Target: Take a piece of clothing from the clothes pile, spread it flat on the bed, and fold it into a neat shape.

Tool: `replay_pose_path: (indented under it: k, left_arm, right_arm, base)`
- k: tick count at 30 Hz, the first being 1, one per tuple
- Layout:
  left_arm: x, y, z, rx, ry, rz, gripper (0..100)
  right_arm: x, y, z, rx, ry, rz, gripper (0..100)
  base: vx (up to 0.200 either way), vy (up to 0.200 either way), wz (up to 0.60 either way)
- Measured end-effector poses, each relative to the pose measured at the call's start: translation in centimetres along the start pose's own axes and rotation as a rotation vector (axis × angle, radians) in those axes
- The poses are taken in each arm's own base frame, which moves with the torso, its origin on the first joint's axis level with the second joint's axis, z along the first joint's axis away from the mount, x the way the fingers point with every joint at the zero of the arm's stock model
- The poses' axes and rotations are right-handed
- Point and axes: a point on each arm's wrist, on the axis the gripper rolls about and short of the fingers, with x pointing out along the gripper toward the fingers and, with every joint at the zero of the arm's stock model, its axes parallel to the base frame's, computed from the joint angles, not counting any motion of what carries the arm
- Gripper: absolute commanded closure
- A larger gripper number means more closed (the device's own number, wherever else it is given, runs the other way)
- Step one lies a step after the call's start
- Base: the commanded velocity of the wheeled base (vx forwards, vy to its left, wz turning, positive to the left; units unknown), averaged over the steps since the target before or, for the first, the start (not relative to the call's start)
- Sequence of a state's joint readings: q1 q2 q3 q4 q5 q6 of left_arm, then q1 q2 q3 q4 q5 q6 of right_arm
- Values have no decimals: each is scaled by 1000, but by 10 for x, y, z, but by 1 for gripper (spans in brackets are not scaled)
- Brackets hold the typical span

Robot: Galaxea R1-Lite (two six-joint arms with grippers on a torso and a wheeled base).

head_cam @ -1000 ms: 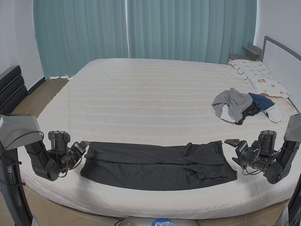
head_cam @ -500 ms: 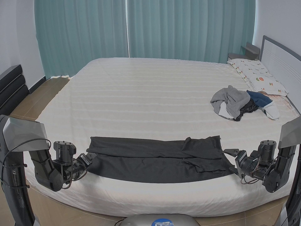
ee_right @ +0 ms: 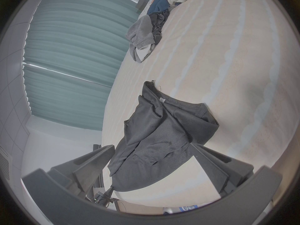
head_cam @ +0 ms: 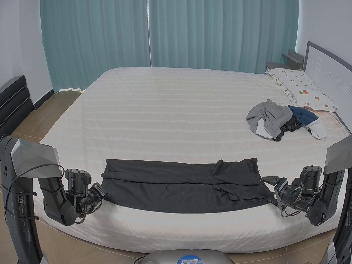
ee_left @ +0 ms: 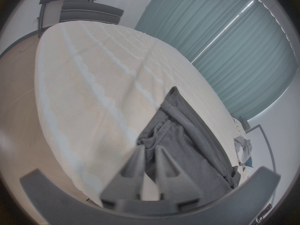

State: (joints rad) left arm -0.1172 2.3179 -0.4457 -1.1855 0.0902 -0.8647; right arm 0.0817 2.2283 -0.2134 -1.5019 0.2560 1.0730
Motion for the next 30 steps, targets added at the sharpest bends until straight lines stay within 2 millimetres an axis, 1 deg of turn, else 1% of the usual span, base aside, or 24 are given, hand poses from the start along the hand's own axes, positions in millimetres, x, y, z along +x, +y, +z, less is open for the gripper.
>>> replay_pose_path:
  k: [7,13,14,19,22,25,30]
  left_arm:
    - [-4,9,-2,31,-1,51,100]
    - [-5,11,-2,36,-12,67,100]
    - [-6,11,-2,36,-12,67,0]
    - [-6,11,-3,36,-12,69,0]
    - [-9,9,1,27,-24,57,0]
    - [-12,6,8,13,-43,39,0]
    - [-21,-1,25,-17,-76,-23,0]
  right_arm:
    - [0,-1,0,2,-1,-4,0]
    - [0,-1,1,3,-2,-5,0]
    - [0,-1,1,3,-2,-5,0]
    - [0,-1,1,3,-3,-6,0]
    - [-1,-1,0,2,-5,-6,0]
    - [-2,-1,0,2,-4,-7,0]
    - [-2,0,-2,-1,1,-9,0]
  base:
    - [0,0,0]
    - [0,0,0]
    - [0,0,0]
    - [0,0,0]
    - [0,0,0]
    - [0,0,0]
    - [0,0,0]
